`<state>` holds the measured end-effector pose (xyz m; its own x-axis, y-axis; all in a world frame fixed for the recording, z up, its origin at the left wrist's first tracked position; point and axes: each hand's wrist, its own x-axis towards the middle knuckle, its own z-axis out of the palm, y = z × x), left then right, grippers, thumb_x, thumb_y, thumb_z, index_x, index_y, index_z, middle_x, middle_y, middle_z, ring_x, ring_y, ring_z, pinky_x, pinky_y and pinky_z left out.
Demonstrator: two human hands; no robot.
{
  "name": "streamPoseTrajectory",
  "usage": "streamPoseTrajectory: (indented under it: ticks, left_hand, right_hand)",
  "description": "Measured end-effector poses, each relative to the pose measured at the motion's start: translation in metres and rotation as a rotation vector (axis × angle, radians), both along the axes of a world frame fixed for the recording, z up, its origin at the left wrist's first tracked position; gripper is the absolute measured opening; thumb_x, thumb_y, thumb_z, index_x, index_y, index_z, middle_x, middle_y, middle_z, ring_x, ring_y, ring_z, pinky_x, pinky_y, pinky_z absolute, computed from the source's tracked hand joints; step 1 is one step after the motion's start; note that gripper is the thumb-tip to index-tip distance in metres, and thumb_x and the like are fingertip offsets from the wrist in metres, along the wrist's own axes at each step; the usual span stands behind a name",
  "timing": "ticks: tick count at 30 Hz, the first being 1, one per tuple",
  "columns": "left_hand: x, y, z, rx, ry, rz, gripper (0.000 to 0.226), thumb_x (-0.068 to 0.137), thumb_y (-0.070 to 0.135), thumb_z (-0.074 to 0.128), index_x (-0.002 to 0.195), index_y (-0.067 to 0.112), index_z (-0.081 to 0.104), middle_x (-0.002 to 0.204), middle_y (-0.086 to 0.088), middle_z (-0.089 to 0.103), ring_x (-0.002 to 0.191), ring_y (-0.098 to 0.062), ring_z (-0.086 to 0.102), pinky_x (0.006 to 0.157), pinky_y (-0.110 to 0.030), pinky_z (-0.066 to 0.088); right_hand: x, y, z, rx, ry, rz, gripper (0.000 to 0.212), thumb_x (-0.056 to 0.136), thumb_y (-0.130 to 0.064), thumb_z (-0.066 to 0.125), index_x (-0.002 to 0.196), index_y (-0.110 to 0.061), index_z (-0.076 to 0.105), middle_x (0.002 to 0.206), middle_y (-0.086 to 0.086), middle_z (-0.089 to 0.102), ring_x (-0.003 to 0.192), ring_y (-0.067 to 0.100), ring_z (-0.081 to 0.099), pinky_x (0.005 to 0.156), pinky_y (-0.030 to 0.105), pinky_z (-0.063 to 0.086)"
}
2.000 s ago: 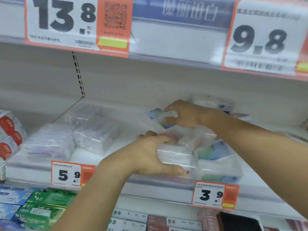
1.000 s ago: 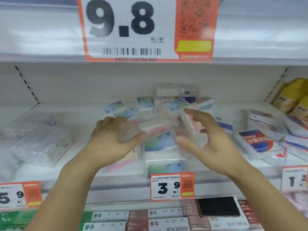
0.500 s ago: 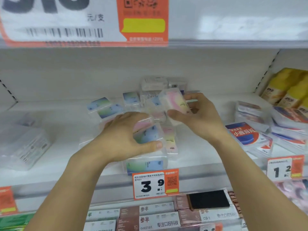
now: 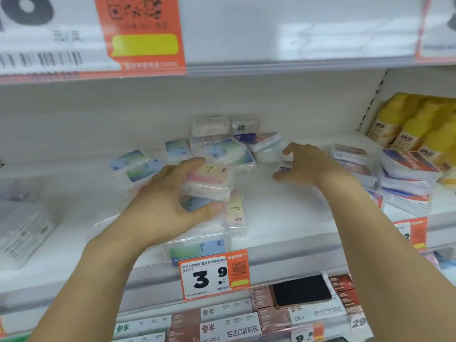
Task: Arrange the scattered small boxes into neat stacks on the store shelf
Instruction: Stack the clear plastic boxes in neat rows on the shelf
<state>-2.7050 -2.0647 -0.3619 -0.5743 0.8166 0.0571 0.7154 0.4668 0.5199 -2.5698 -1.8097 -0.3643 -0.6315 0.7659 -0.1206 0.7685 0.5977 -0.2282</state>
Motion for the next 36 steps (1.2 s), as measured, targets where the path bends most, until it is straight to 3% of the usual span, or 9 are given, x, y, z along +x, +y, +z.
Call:
streamPoseTrajectory:
  ticks: [2, 7, 12, 18, 22, 25, 28, 33, 36]
  left_hand:
    - [0.001, 0.001, 0.001, 0.028, -0.005, 0.037, 0.080, 0.057, 0.083, 0.054, 0.129, 0.059, 0.028, 0.129, 0.022, 0.041, 0.109, -0.008, 0.048, 0.087, -0.028, 0.041]
    - [-0.001, 0.002, 0.004, 0.097, 0.029, 0.153, 0.068, 0.064, 0.072, 0.063, 0.120, 0.041, 0.040, 0.127, 0.017, 0.047, 0.108, -0.008, 0.047, 0.083, -0.029, 0.039]
    - [0.003, 0.002, 0.011, 0.080, 0.082, 0.192, 0.081, 0.067, 0.066, 0.066, 0.135, 0.036, 0.034, 0.139, 0.010, 0.039, 0.127, -0.018, 0.042, 0.101, -0.038, 0.040]
    - [0.023, 0.030, 0.034, 0.157, 0.227, 0.058, 0.045, 0.082, 0.054, 0.059, 0.122, 0.034, 0.053, 0.126, 0.014, 0.047, 0.125, -0.010, 0.038, 0.094, -0.023, 0.030]
    - [0.031, 0.069, 0.046, 0.055, 0.318, -0.057, 0.040, 0.085, 0.050, 0.058, 0.119, 0.028, 0.058, 0.123, 0.005, 0.054, 0.119, -0.018, 0.043, 0.100, -0.037, 0.038]
    - [0.031, 0.107, 0.049, -0.031, 0.343, -0.166, 0.036, 0.086, 0.048, 0.060, 0.113, 0.025, 0.062, 0.117, 0.003, 0.061, 0.112, -0.021, 0.053, 0.095, -0.037, 0.044]
    - [0.025, 0.147, 0.043, -0.180, 0.364, -0.261, 0.031, 0.083, 0.043, 0.063, 0.101, 0.018, 0.066, 0.103, -0.001, 0.065, 0.096, -0.026, 0.060, 0.083, -0.039, 0.050]
    - [0.003, 0.184, 0.027, -0.413, 0.389, -0.274, 0.052, 0.079, 0.047, 0.065, 0.125, 0.026, 0.053, 0.113, -0.002, 0.056, 0.100, -0.027, 0.058, 0.087, -0.043, 0.052]
    - [-0.010, 0.185, 0.018, -0.564, 0.455, -0.280, 0.053, 0.083, 0.047, 0.061, 0.131, 0.028, 0.048, 0.110, -0.001, 0.058, 0.100, -0.025, 0.056, 0.087, -0.038, 0.051]
  right_hand:
    - [0.002, 0.002, -0.006, -0.026, -0.098, 0.040, 0.087, 0.071, -0.053, 0.075, 0.143, -0.021, 0.039, 0.140, 0.006, 0.051, 0.129, 0.029, 0.045, 0.099, 0.039, 0.044]
    - [0.008, -0.006, -0.002, -0.100, 0.130, 0.069, 0.089, 0.051, -0.052, 0.089, 0.128, -0.027, 0.053, 0.121, -0.007, 0.055, 0.108, 0.016, 0.054, 0.089, 0.030, 0.047]
    - [0.012, -0.020, 0.004, -0.139, 0.242, 0.161, 0.071, 0.058, -0.047, 0.088, 0.122, -0.030, 0.062, 0.123, -0.008, 0.054, 0.108, 0.011, 0.053, 0.087, 0.024, 0.043]
    - [0.056, 0.006, 0.025, -0.105, 0.393, 0.031, 0.043, 0.067, -0.048, 0.083, 0.106, -0.031, 0.074, 0.110, -0.007, 0.066, 0.091, 0.007, 0.057, 0.070, 0.019, 0.039]
    - [0.086, 0.032, 0.028, -0.027, 0.597, -0.114, 0.046, 0.080, -0.053, 0.072, 0.115, -0.024, 0.070, 0.110, -0.007, 0.064, 0.086, 0.006, 0.054, 0.073, 0.023, 0.041]
    - [0.103, 0.048, 0.020, 0.033, 0.632, -0.251, 0.046, 0.079, -0.041, 0.077, 0.118, -0.019, 0.069, 0.113, 0.002, 0.068, 0.076, 0.011, 0.058, 0.061, 0.020, 0.042]
    - [0.107, 0.054, 0.013, 0.135, 0.687, -0.398, 0.035, 0.080, -0.036, 0.073, 0.111, -0.021, 0.072, 0.111, 0.010, 0.072, 0.075, 0.023, 0.065, 0.069, 0.032, 0.053]
    - [0.086, 0.031, 0.010, 0.389, 0.861, -0.238, 0.024, 0.077, -0.036, 0.058, 0.093, -0.025, 0.072, 0.104, 0.004, 0.070, 0.102, 0.028, 0.061, 0.092, 0.043, 0.049]
    - [0.059, 0.024, 0.012, 0.295, 0.905, -0.106, 0.015, 0.081, -0.022, 0.064, 0.092, -0.019, 0.073, 0.098, 0.004, 0.070, 0.092, 0.022, 0.064, 0.081, 0.025, 0.045]
